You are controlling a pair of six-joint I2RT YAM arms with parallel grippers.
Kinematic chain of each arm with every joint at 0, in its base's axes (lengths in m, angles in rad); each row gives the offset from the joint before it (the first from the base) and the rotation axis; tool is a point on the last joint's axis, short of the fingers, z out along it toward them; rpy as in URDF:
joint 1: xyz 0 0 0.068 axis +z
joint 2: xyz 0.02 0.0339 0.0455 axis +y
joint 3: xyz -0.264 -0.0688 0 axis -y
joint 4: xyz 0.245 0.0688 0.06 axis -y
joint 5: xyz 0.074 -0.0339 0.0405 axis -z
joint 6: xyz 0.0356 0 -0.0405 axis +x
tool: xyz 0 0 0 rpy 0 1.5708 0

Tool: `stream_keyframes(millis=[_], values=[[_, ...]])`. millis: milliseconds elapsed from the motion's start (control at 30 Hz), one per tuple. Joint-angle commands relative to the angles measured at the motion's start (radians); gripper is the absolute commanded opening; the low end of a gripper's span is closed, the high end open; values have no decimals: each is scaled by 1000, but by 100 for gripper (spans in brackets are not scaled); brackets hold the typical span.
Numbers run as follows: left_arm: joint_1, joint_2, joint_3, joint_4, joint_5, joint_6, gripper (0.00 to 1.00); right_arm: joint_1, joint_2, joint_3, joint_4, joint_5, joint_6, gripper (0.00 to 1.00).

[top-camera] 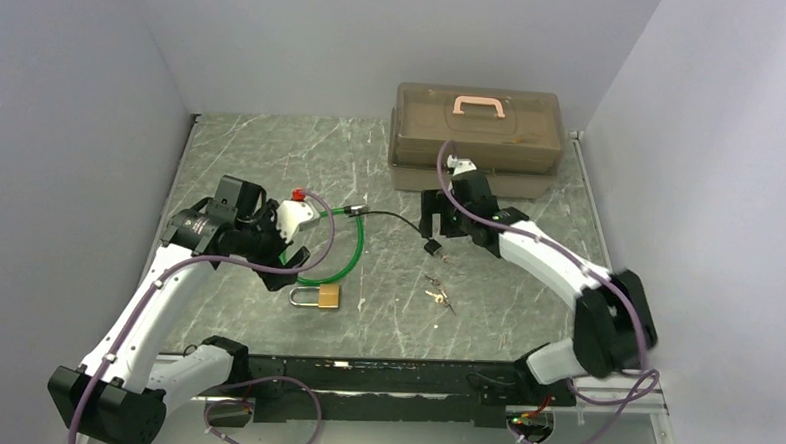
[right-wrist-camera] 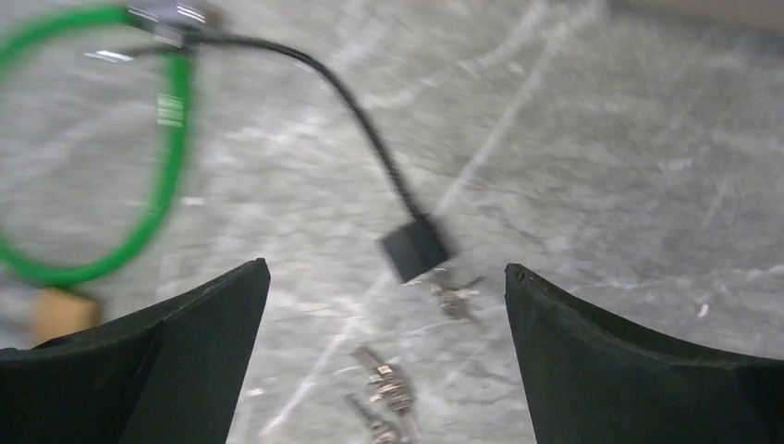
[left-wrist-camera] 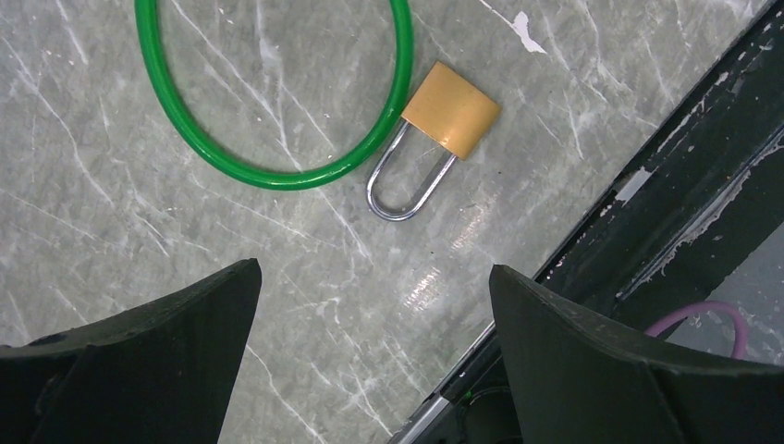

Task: Unlock with the key
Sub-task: Place the lock at the center of the board.

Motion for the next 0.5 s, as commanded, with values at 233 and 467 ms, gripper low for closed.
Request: stream_keyframes(millis=[233,467], values=[[11,-79,-16,2,23,2,99,117,-307,-109,-63,78,187,66],[12,-106,-55,12,9,-5,99,285,-273,-240,-54,185,227,63]])
